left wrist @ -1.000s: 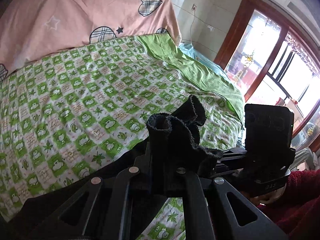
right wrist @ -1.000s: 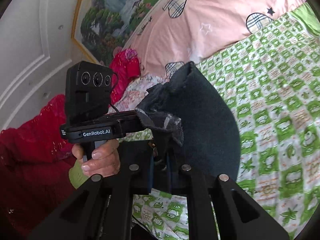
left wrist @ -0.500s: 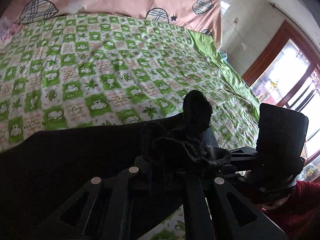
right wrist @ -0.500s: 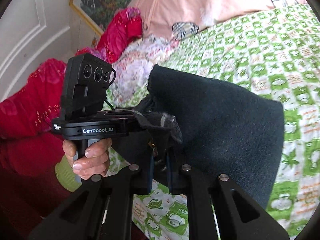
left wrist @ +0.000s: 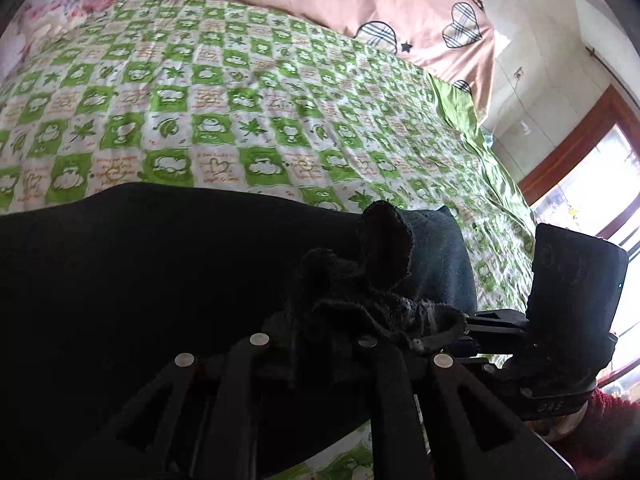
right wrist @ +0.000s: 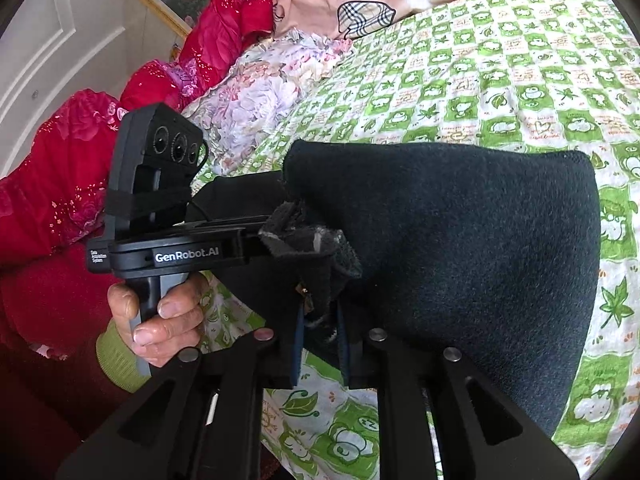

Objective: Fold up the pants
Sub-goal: 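Fold the held pants end with the right gripper over toward the left gripper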

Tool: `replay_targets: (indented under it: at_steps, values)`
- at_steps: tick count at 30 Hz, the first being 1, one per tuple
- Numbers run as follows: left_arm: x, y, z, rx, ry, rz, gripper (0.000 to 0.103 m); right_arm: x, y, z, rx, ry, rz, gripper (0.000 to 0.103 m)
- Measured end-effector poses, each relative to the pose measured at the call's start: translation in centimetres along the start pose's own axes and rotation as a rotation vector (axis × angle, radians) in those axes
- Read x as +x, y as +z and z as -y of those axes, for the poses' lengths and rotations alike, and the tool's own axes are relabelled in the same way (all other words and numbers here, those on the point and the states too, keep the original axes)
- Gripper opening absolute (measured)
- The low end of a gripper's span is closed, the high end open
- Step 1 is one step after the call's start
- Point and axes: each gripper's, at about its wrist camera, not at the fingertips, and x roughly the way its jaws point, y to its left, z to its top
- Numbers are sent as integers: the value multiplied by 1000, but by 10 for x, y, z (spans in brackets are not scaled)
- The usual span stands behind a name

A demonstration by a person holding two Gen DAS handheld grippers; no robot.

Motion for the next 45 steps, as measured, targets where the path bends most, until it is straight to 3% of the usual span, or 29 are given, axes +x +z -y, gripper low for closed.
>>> replay_targets:
  at_steps: [5, 16, 27, 45]
  values:
    - [-12, -7, -9, -57, 28, 24, 13, 5, -1, 0, 3, 14, -16, 27]
    - [-47, -35, -29, -167, 101, 86, 35, 9, 0, -17, -28, 48, -44, 45]
    - [-92, -66, -52, -285, 157, 171, 46, 15, 21, -43, -85, 88, -38, 46]
    - [-165, -116, -122, -548, 293, 315, 52, 73, 46, -88, -189, 132, -115, 46]
